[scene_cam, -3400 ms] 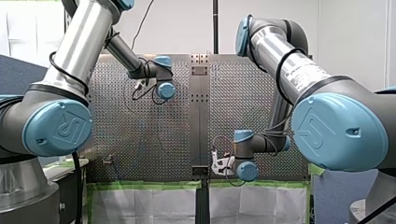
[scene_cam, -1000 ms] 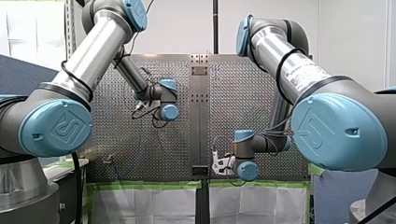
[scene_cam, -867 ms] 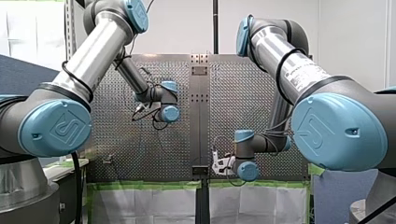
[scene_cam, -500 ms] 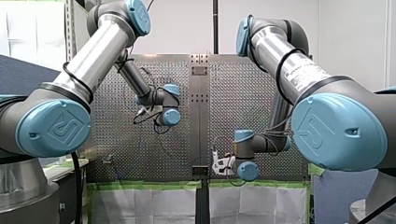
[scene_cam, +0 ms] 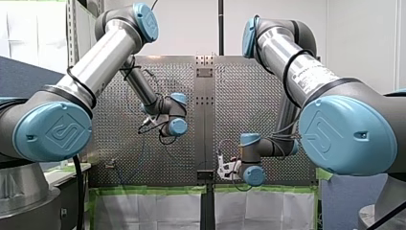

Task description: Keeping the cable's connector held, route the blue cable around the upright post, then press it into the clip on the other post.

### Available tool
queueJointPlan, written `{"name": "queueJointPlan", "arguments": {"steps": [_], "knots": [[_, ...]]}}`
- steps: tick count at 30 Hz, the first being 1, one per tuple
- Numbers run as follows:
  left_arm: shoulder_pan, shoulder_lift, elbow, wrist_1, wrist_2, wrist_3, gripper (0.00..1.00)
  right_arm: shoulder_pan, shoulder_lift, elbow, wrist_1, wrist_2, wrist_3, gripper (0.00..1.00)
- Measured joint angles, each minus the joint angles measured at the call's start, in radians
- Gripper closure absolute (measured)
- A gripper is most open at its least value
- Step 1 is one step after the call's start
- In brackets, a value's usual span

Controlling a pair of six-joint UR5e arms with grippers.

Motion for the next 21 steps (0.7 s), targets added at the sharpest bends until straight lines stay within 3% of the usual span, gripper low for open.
{"name": "queueJointPlan", "arguments": {"steps": [11,21], "knots": [[-0.003,-0.011,0.000,-0.021,-0.009,-0.007,0.00,0.000,0.000,0.000,0.000,0.000,0.002,1.00],[-0.024,-0.090,0.000,-0.037,-0.026,-0.004,0.00,0.000,0.000,0.000,0.001,0.000,0.000,1.00]]}}
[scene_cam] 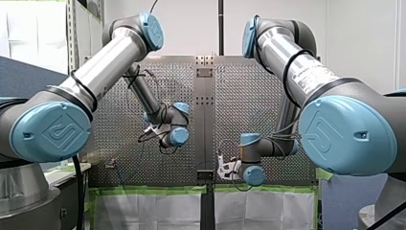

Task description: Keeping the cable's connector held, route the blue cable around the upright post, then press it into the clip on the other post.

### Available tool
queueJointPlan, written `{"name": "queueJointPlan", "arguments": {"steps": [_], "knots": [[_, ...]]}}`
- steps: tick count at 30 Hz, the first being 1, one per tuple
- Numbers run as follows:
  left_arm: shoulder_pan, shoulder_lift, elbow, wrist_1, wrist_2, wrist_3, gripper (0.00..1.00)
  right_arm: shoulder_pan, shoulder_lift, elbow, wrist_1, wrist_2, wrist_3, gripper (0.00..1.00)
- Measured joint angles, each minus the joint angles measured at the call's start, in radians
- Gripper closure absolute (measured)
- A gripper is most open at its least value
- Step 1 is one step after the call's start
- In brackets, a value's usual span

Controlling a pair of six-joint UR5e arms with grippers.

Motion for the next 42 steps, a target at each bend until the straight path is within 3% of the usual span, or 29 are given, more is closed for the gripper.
{"name": "queueJointPlan", "arguments": {"steps": [9,19,42], "knots": [[-0.014,-0.075,0.000,-0.005,0.008,-0.039,0.00,0.000,0.000,0.000,0.002,0.000,0.000,1.00],[-0.037,-0.152,0.000,0.014,0.074,-0.121,0.00,0.000,0.000,0.000,0.007,0.000,-0.001,1.00],[-0.082,-0.157,0.000,0.025,0.262,-0.291,0.00,0.001,0.000,0.000,0.017,0.000,-0.003,1.00]]}}
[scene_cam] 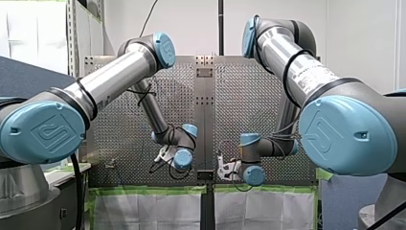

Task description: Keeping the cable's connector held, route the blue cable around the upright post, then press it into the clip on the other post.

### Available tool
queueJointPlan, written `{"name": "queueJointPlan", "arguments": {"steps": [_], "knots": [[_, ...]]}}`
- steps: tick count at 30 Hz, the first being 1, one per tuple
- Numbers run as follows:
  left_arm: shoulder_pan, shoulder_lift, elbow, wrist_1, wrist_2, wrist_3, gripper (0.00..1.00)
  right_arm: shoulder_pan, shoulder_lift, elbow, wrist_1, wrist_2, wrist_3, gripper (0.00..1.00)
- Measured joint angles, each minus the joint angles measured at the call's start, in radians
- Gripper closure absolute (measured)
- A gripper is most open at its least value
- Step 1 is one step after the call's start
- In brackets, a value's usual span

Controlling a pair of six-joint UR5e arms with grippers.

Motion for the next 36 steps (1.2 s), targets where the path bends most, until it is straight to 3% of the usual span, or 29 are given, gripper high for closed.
{"name": "queueJointPlan", "arguments": {"steps": [22,36], "knots": [[0.007,0.011,0.000,-0.014,0.198,-0.198,0.00,-0.003,0.000,0.000,0.001,-0.003,-0.054,1.00],[0.009,0.032,0.000,-0.004,0.324,-0.324,0.00,-0.004,0.000,0.000,0.001,-0.005,-0.056,1.00]]}}
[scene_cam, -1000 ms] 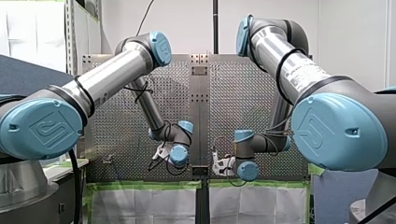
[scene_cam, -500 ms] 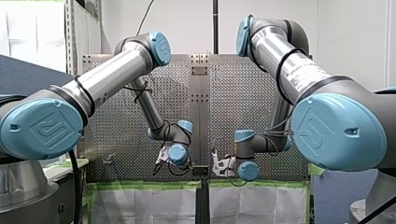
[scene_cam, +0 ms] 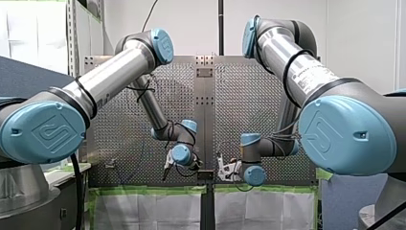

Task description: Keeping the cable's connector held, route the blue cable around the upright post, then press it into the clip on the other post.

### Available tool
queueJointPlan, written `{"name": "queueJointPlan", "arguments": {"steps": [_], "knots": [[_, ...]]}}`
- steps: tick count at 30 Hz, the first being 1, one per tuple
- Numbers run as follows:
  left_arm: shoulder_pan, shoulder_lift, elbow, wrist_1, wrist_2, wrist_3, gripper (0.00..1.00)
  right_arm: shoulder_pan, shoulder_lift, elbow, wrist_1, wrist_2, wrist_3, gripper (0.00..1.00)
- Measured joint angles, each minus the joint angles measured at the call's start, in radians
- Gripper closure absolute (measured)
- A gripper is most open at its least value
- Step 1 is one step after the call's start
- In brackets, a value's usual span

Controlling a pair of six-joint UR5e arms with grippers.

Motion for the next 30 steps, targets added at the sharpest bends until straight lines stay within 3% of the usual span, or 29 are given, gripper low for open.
{"name": "queueJointPlan", "arguments": {"steps": [16,25,30], "knots": [[-0.005,-0.001,0.000,0.021,0.126,-0.133,0.00,0.000,0.000,-0.010,-0.001,-0.013,0.005,1.00],[-0.007,-0.001,0.000,0.016,0.120,-0.205,0.00,0.001,0.000,-0.031,0.023,-0.075,0.006,1.00],[-0.009,-0.001,0.000,0.004,0.095,-0.249,0.00,0.005,0.000,-0.041,0.060,-0.087,0.001,1.00]]}}
